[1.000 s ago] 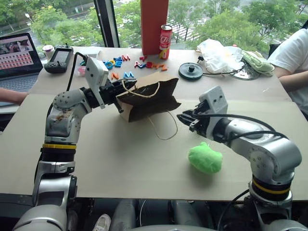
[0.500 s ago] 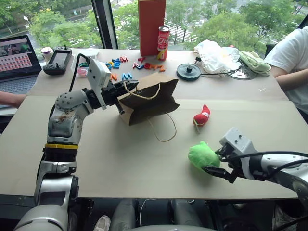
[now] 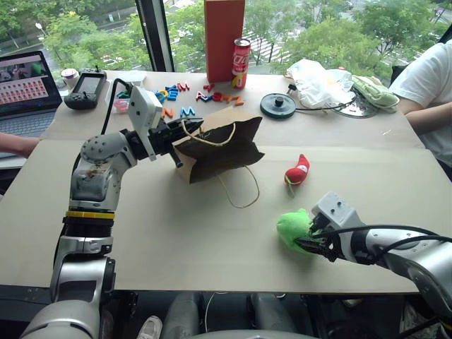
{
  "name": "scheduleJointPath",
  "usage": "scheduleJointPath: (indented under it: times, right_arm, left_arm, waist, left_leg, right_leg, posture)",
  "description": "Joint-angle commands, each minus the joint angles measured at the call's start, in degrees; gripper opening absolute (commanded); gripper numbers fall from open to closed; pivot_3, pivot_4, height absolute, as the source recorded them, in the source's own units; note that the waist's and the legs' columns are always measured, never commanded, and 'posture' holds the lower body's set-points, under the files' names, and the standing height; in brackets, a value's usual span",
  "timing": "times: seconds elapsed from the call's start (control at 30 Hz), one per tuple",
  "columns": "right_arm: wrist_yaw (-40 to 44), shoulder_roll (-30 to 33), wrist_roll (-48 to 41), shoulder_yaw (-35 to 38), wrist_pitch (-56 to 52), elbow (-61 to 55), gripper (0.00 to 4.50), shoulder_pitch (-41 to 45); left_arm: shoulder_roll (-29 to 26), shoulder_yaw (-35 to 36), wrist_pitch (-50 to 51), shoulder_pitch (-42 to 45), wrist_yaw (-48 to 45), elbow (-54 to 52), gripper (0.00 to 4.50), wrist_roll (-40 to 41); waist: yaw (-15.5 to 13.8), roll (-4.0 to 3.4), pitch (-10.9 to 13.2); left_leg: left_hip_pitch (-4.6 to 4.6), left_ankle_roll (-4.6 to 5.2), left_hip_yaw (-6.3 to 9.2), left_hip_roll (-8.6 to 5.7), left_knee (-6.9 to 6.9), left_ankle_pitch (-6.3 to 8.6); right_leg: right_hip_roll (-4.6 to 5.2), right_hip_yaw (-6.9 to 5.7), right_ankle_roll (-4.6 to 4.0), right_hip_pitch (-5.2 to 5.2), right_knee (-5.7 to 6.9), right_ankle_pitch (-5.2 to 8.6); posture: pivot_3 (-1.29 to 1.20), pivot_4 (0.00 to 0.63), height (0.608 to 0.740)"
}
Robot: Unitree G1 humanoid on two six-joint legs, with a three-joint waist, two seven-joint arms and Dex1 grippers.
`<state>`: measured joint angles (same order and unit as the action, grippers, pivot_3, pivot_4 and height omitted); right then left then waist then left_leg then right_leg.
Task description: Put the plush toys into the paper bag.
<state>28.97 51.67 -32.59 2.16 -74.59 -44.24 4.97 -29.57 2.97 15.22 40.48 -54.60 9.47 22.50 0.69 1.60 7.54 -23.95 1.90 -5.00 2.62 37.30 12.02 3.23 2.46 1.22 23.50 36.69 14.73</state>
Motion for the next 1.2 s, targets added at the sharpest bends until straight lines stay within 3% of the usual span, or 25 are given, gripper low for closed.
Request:
scheduleJointPath:
  times: [0.03,0.17,0.27,0.47,0.57,0.73,1.03,1.2]
  right_arm:
    - [-0.3,-0.4,0.3,-0.2,1.2,-0.7,1.41,1.0]
    - [-0.1,-1.6,-0.8,1.2,1.1,-1.2,1.41,2.0]
    - [1.0,-4.6,-4.9,6.4,0.3,-2.0,1.41,5.5]
    - [-4.2,-15.5,-10.7,10.8,-6.2,1.6,1.41,22.8]
    - [-10.4,-23.1,-7.6,7.9,-8.9,6.5,1.41,30.9]
    - [-15.8,-29.6,-3.1,2.7,-8.5,13.5,1.41,36.9]
    - [-15.7,-30.5,5.0,-8.8,-0.8,25.5,1.41,42.3]
    - [-15.9,-33.8,8.1,-9.1,3.3,32.9,1.41,46.2]
  left_arm:
    - [-0.3,0.6,-0.7,2.2,0.0,-0.8,0.00,0.1]
    - [-0.2,0.6,-1.0,2.5,0.0,-0.2,0.00,-0.1]
    - [-0.2,0.6,-1.1,2.7,-0.1,0.1,0.00,-0.1]
    - [-0.1,0.6,-1.1,2.8,-0.3,0.3,0.00,-0.1]
    - [0.1,0.4,-1.0,2.8,-0.4,0.3,0.00,0.0]
    - [0.5,0.1,-1.0,2.9,-0.6,0.3,0.00,0.1]
    - [0.8,-0.4,-1.2,3.5,-1.4,0.5,0.00,0.0]
    - [0.6,-0.6,-1.4,3.2,-2.2,0.3,0.00,-0.2]
  waist:
    - [0.0,0.00,0.0]
    - [0.0,0.00,0.0]
    - [0.1,0.00,0.0]
    - [0.3,0.02,0.0]
    - [0.1,0.01,0.0]
    - [0.0,0.00,0.0]
    - [0.1,-0.01,0.0]
    - [0.4,-0.02,0.0]
  left_leg:
    - [0.00,0.00,0.00,0.00,0.00,0.00]
    - [0.01,0.00,0.00,0.00,0.00,0.00]
    - [0.01,0.00,0.00,0.00,0.00,0.00]
    - [0.11,0.00,0.00,0.04,0.00,0.00]
    - [0.11,0.00,0.02,0.08,-0.04,0.00]
    - [-0.05,0.00,-0.01,0.03,-0.08,0.00]
    - [-0.48,0.00,-0.05,-0.05,-0.10,-0.01]
    - [-0.45,0.00,-0.08,-0.02,-0.09,-0.01]
  right_leg:
    - [0.00,0.00,0.00,0.00,0.00,0.00]
    - [0.00,0.00,0.00,-0.01,0.00,0.00]
    - [0.00,0.00,0.00,-0.01,0.00,0.00]
    - [-0.03,0.01,-0.01,-0.07,0.03,0.00]
    - [-0.07,-0.03,-0.03,-0.07,0.02,-0.01]
    - [0.00,-0.06,-0.03,0.06,0.09,-0.01]
    - [0.07,-0.05,-0.01,0.56,0.38,-0.03]
    - [0.02,-0.03,-0.01,0.59,0.38,-0.03]
  posture:
    - [0.00,0.150,0.739]
    - [0.00,0.150,0.739]
    - [0.00,0.150,0.739]
    - [0.00,0.150,0.739]
    - [0.00,0.150,0.739]
    - [0.00,0.150,0.739]
    - [0.00,0.150,0.739]
    - [0.00,0.150,0.739]
